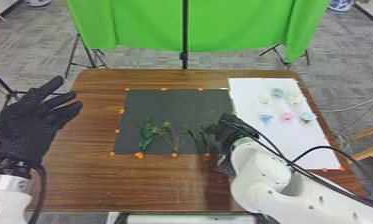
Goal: Arrange flowers
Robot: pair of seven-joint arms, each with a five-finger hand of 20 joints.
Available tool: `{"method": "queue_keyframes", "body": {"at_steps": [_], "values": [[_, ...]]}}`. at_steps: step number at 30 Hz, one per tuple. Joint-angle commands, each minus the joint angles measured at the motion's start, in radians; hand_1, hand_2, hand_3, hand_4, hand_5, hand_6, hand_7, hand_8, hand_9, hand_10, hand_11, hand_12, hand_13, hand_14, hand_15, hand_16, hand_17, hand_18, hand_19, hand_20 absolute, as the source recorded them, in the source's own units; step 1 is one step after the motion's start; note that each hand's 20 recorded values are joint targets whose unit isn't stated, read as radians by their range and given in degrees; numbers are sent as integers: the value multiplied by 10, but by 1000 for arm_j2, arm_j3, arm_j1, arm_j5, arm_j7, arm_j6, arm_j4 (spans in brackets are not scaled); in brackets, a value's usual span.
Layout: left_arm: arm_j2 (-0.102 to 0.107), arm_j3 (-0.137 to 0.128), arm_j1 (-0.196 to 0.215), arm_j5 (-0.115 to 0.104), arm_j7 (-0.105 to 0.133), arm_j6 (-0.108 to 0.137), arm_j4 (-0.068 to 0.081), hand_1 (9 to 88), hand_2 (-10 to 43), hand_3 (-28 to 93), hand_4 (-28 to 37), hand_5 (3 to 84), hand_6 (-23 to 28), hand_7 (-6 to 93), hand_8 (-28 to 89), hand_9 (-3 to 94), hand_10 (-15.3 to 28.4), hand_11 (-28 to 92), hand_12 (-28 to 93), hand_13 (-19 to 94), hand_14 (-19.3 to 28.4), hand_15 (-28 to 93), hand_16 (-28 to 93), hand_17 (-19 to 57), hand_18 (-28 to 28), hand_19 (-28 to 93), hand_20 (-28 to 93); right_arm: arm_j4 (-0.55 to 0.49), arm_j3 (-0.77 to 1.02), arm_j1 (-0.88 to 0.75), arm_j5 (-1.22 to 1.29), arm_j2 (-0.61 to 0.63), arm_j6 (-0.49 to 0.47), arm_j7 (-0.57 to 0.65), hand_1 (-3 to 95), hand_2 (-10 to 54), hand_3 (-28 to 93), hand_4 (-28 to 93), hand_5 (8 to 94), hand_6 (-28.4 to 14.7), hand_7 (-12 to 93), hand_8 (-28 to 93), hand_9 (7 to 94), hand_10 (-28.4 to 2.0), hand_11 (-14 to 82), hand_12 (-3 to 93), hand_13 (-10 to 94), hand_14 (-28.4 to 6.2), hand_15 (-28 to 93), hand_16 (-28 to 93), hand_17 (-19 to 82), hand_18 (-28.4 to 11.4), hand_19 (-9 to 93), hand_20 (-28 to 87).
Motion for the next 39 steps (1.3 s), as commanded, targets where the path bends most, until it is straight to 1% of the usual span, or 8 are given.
{"method": "queue_keyframes", "body": {"at_steps": [1,5,10,20,26,33,36,39], "values": [[-13,-11,30,-7,26,10,5,212,101,768,-283,333,86,142,-94,310,205,281,109,236,284,556,-112,-99,247,588,94,62,62,55,-6,74,49,-8,233,110,720,-204,701,-58,130,-106,877,-162,294,181,856,-88,591,166,409,-249,932,59],[-14,-20,44,-12,47,11,7,210,100,762,-283,335,86,138,-93,313,206,280,108,253,284,592,-106,-90,249,600,101,109,70,77,3,113,64,0,235,95,731,-203,608,-60,118,-106,840,-170,279,170,835,-95,576,157,402,-247,932,-4],[-16,-28,60,-11,54,5,4,200,99,761,-283,338,86,134,-91,321,209,292,113,289,284,665,-119,-78,257,636,129,143,101,55,2,154,53,22,249,72,738,-204,509,-66,104,-105,813,-175,274,163,827,-98,573,149,408,-243,932,-49],[-18,-23,44,-7,34,0,6,198,98,766,-283,339,87,133,-90,321,207,292,112,257,284,630,-138,-84,249,609,136,176,114,23,17,191,12,44,269,34,746,-211,453,-59,107,-107,802,-180,274,159,830,-97,566,142,419,-239,932,-88],[-15,-11,32,-10,32,-4,11,200,97,766,-283,339,87,133,-90,319,207,292,112,253,284,624,-135,-85,248,601,139,199,68,47,21,179,-26,31,295,6,746,-215,473,-31,124,-114,804,-174,271,159,830,-95,563,144,423,-234,932,-109],[-14,5,4,-7,11,-8,18,203,97,767,-283,340,88,133,-90,319,207,293,112,252,284,621,-132,-87,247,594,141,255,-56,121,-3,165,-29,18,340,-41,747,-230,518,-6,143,-127,787,-164,241,152,808,-94,533,141,410,-219,906,-152],[-14,4,5,-6,13,-10,15,204,97,767,-283,340,88,133,-90,319,207,293,111,250,284,620,-132,-87,247,593,143,279,-105,141,-53,157,10,23,379,-78,764,-253,592,2,152,-128,784,-155,227,150,804,-89,522,141,410,-207,892,-161],[-15,0,9,-3,12,-18,12,203,97,767,-283,340,88,134,-90,318,207,294,111,250,284,620,-131,-87,247,592,144,295,-170,168,-106,161,77,34,477,-93,718,-278,720,9,178,-39,841,-109,187,202,830,-68,486,158,426,-184,891,-161]]}}
